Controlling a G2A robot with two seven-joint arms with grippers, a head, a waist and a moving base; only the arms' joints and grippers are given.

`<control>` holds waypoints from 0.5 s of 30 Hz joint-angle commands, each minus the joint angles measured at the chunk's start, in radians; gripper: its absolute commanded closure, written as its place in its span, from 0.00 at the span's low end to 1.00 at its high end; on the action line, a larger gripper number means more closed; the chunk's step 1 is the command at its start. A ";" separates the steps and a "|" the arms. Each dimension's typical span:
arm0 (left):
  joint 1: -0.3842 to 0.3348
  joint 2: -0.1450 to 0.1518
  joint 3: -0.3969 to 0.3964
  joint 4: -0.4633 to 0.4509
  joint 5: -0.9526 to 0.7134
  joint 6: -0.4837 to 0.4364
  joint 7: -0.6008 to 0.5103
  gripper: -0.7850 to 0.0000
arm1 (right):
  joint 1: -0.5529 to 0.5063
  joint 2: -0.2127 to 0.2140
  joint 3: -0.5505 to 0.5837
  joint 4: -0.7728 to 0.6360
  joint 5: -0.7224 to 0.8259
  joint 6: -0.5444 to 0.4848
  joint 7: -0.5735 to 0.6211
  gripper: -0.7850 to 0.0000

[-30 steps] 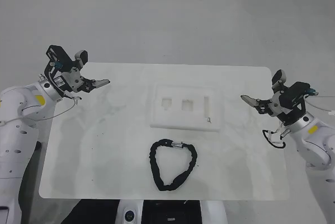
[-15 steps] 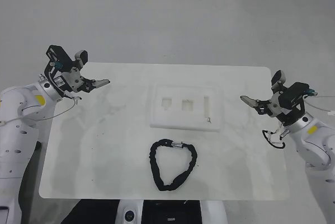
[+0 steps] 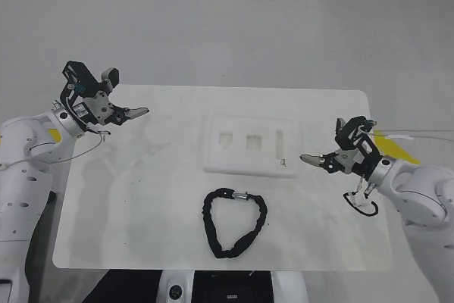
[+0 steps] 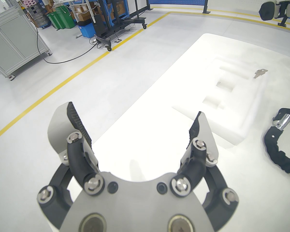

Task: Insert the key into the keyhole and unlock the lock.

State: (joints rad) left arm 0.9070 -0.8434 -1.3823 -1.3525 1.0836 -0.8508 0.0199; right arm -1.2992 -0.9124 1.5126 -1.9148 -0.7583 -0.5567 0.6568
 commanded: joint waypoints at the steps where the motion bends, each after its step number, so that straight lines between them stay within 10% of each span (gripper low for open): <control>1: 0.000 0.000 0.000 0.000 0.000 0.000 0.000 0.00 | 0.006 0.001 -0.016 -0.009 0.045 0.031 0.087 0.00; 15: 0.000 0.000 0.000 0.000 0.000 0.000 0.000 0.00 | 0.149 -0.011 -0.230 0.024 0.175 0.166 0.409 0.00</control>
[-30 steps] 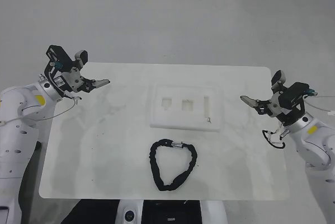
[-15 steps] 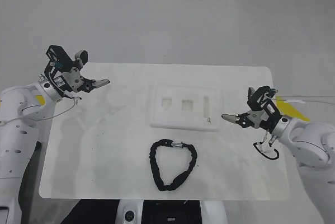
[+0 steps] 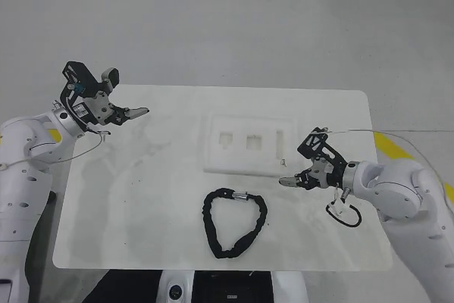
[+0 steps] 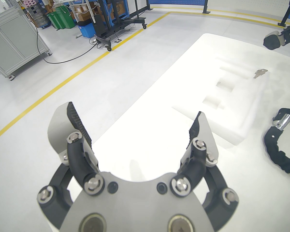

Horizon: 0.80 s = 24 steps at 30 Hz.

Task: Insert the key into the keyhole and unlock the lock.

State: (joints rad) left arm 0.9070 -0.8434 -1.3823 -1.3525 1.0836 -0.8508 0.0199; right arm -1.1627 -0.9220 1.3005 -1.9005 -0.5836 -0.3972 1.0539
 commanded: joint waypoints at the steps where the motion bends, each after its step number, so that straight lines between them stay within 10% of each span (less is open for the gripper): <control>1: 0.000 0.000 0.000 0.000 0.000 0.000 0.000 0.00 | 0.025 -0.003 -0.033 0.018 0.000 0.011 0.020 0.00; 24: 0.000 0.000 0.000 0.000 0.000 0.000 0.000 0.00 | 0.098 -0.017 -0.117 0.082 0.007 0.059 0.049 0.00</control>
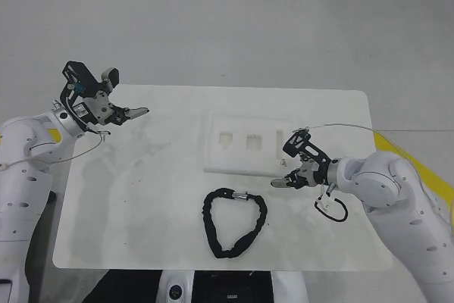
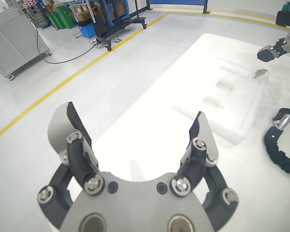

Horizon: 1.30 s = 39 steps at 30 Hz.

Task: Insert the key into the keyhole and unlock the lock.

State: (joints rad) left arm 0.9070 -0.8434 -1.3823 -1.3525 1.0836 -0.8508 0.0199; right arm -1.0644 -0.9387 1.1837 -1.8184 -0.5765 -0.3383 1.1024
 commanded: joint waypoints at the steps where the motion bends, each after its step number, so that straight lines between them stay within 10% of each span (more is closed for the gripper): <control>1: 0.000 0.000 0.000 0.000 0.000 0.000 0.000 0.00 | 0.000 0.000 0.000 0.000 0.000 0.000 0.000 0.00; 22: 0.000 0.000 0.000 0.000 0.000 0.000 0.000 0.00 | 0.104 -0.027 -0.103 0.044 0.038 0.213 0.063 0.00; 28: 0.000 0.000 0.000 0.000 0.000 0.000 0.000 0.00 | 0.132 -0.033 -0.125 0.066 0.035 0.238 0.077 0.50; 39: 0.000 0.000 0.000 0.000 0.000 0.000 0.000 0.00 | 0.159 -0.040 -0.150 0.086 0.017 0.287 0.111 0.53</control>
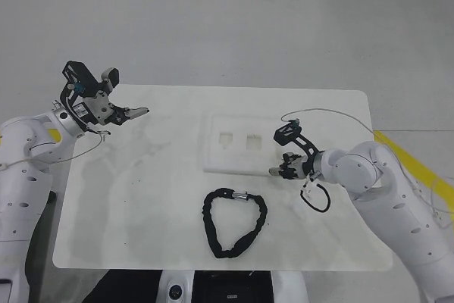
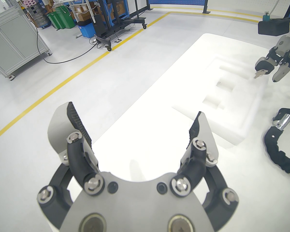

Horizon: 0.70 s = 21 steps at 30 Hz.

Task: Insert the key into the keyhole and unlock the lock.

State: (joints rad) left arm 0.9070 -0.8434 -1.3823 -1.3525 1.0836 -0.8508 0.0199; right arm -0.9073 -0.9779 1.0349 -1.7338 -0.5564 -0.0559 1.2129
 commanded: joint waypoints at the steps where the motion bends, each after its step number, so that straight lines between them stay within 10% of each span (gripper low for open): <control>1: 0.000 0.000 0.000 0.000 0.000 0.000 0.000 0.00 | 0.005 -0.001 -0.003 0.003 -0.011 0.013 0.003 0.53; 21: 0.000 0.000 0.000 0.000 0.000 0.000 0.000 0.00 | 0.034 -0.012 -0.035 0.008 -0.098 0.115 0.033 0.81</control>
State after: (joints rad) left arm 0.9070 -0.8434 -1.3823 -1.3525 1.0836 -0.8508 0.0199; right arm -0.8731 -0.9892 1.0001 -1.7292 -0.6535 0.0581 1.2467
